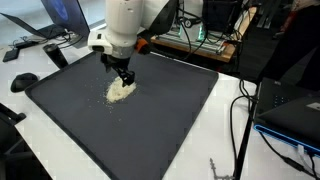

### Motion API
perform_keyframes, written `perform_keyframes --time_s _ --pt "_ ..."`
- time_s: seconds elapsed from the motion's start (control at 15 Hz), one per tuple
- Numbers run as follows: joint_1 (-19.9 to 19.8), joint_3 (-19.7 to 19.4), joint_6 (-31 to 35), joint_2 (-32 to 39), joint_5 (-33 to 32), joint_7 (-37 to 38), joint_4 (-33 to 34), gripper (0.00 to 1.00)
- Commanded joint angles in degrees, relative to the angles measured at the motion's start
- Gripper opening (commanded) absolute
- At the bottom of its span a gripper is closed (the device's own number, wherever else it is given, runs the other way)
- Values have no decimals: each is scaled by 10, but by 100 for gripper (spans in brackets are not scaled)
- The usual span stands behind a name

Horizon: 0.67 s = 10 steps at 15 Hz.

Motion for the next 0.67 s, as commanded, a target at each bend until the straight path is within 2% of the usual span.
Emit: perform_keyframes --time_s 0.0,0.6 --pt "6 5 -23 25 -36 -1 27 100" --pt "14 3 46 -36 -118 105 -88 100"
